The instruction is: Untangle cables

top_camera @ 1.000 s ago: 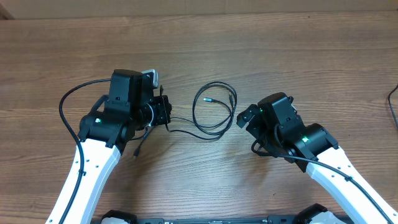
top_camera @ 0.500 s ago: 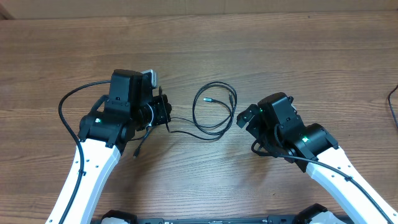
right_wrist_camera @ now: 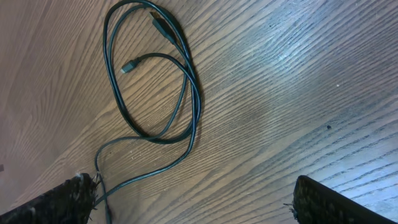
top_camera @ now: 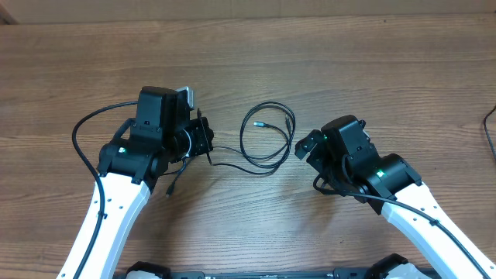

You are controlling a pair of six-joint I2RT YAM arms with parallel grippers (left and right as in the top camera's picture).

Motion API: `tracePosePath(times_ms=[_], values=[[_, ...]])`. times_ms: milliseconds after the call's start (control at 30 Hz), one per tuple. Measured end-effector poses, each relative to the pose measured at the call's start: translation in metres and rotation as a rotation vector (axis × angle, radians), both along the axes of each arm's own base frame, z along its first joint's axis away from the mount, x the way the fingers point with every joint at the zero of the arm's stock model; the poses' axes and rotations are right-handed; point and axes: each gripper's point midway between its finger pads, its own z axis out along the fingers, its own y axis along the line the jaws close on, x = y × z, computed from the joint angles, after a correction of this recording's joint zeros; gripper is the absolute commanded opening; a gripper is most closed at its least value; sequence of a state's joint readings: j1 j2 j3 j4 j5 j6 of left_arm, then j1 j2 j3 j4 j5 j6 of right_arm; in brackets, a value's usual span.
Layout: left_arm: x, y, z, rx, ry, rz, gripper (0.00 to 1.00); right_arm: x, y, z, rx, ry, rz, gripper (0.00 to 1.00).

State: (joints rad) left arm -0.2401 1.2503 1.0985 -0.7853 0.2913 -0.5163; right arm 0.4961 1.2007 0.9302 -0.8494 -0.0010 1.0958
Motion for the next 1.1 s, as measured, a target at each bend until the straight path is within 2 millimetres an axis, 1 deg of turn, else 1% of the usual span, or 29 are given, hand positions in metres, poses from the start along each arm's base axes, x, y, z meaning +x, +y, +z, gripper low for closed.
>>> tracePosePath(times_ms=[467,867,1100], values=[[0.007,0.017,-0.003,0.066,-0.010,0.088,0.04,0.000,0.000,0.000,0.000,0.000,0.000,1.00],[0.012,0.018,0.000,0.068,-0.032,0.099,0.04,0.000,0.000,0.000,0.000,0.000,0.000,1.00],[0.013,0.018,0.002,0.040,-0.019,0.142,0.04,0.000,0.000,0.000,0.000,0.000,0.000,1.00]])
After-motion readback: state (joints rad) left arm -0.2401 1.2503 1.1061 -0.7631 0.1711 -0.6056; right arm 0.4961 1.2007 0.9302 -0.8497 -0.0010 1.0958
